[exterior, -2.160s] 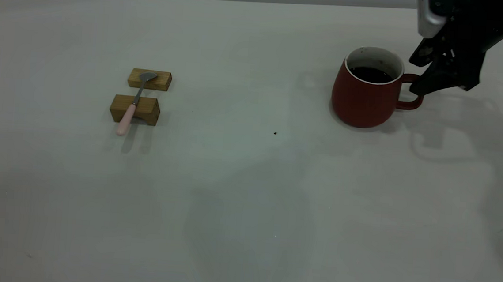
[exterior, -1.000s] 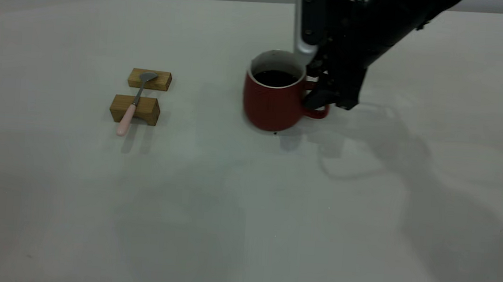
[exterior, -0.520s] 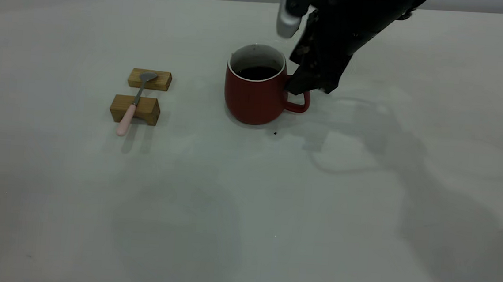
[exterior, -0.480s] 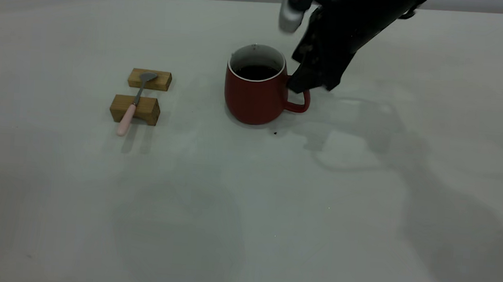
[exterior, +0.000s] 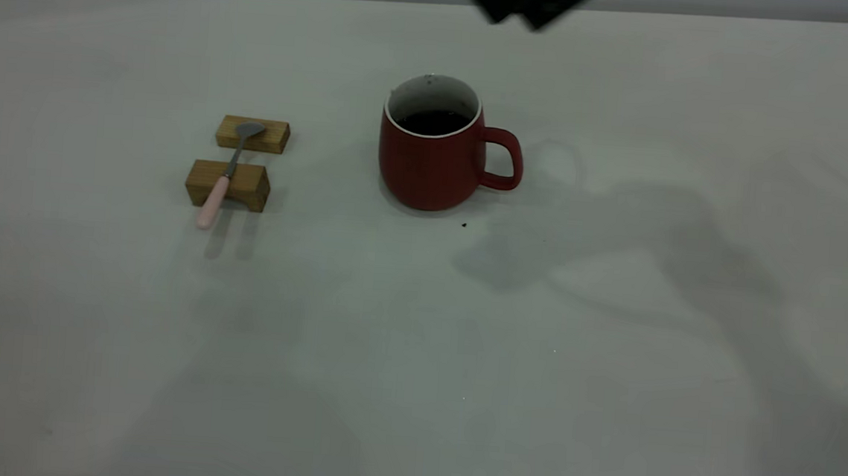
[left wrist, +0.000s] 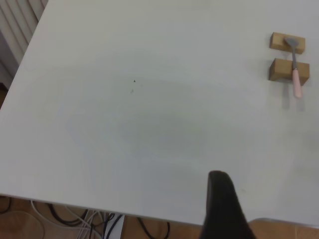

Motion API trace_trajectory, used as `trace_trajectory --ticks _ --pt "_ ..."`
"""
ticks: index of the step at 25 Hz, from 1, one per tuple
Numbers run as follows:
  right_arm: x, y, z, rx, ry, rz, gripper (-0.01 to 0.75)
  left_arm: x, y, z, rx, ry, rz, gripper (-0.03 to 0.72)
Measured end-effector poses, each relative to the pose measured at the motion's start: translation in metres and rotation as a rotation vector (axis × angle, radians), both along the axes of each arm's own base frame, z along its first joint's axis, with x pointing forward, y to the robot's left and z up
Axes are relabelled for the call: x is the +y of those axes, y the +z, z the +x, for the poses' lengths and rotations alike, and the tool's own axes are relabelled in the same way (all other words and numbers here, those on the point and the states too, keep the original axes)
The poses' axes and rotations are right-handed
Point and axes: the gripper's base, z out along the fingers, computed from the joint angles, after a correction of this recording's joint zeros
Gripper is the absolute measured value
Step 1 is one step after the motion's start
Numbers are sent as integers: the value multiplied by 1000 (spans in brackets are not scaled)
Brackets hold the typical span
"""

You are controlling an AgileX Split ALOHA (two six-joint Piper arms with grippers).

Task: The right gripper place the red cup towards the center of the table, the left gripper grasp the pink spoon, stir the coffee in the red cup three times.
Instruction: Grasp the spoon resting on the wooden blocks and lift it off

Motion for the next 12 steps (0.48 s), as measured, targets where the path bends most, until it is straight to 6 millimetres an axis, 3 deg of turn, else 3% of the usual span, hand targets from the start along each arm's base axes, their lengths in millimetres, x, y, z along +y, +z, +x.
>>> trace_trajectory --ticks 6,12 --pt "-55 31 -64 142 -332 -336 582 0 0 0 0 0 0 531" --pt "-116 44 -151 180 -561 -475 582 0 0 0 0 0 0 531"
